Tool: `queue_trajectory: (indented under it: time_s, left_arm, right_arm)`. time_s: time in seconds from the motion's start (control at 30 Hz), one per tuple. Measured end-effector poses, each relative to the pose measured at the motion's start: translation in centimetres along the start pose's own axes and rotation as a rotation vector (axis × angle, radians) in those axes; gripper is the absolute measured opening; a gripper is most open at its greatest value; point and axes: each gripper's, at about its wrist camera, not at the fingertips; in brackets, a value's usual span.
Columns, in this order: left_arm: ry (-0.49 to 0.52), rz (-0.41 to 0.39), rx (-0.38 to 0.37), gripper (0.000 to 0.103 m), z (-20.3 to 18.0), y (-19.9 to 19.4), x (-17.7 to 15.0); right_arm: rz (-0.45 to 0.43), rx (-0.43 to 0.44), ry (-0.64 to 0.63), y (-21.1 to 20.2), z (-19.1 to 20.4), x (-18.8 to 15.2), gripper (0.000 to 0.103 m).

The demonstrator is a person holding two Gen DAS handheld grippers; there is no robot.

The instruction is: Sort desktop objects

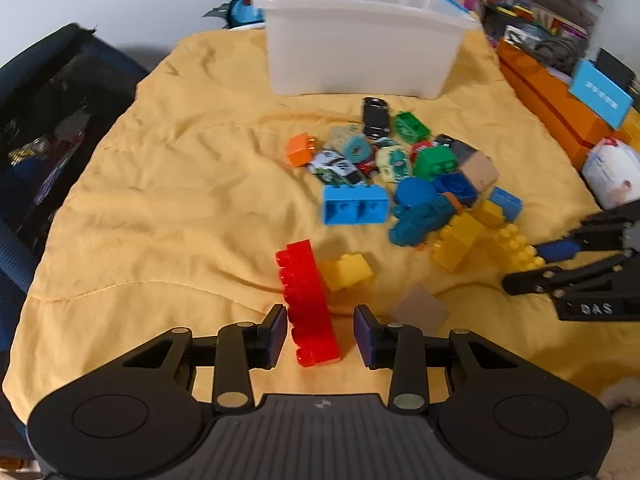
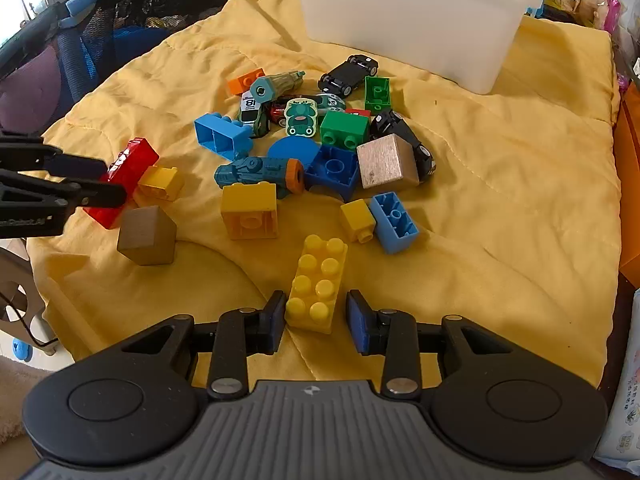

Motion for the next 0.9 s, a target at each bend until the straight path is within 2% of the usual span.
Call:
queue_trajectory:
  time_s: [0.1,0.2,0.37,0.43,0.5,0.57,0.7,0.8,0.9]
  left_arm:
    - [0.069,-0.031,-0.03,0.041,-1.3,-0.4,0.2]
    - [0.11,-0.024,-0.114,0.047,-2.4,0.1,0.4]
    - [0.119,-0.055,-0.051,0.047,-2.8,-0.8,0.2]
    - [0.066,-0.054,-0.007,0.047,-2.0,-1.2,0.3]
    - [-0.024,-0.015,0.005,0.047,-0.7,-1.1,0.6]
    - [-0.145,0.035,-0.048,0.047,0.9,-0.7,0.8]
    - [-0.355,0.105,-0.223,0.047,3.2,1.1,1.3]
    - [-0.402,0.136,-0.264,0.047,3.1,2.3,1.7]
    - [-0.414,0.166,-0.26,0.044,2.8,3.4,1.9]
  right_arm:
    - [-0.001,0.002,0.002,0.0,-0.1,0.0,0.037]
    - [-0.002,-0.002,-0.002,0.1,0.0,0.0,0.037]
    - [-0.004,-0.009,-0.009,0.0,0.2,0.0,0.038]
    - [-0.005,-0.009,-0.008,0.0,0.2,0.0,0.037]
    - [-0.005,-0.009,-0.008,0.0,0.2,0.0,0.037]
    - [-0.005,-0.01,-0.011,0.0,0.2,0.0,0.038]
    - [-0.007,-0.011,-0.015,-0.1,0.2,-0.1,0.038]
    - [-0.01,-0.012,-0.016,-0.1,0.2,-0.2,0.038]
    - [-0.012,-0.019,-0.02,-0.1,0.2,-0.2,0.039]
Point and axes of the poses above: each gripper's, at about its wrist camera, not at the fingertips, and y roughly the way its jaws point, z to its left, x to its top, and after that the axes turned 9 degrees about z, right-handed
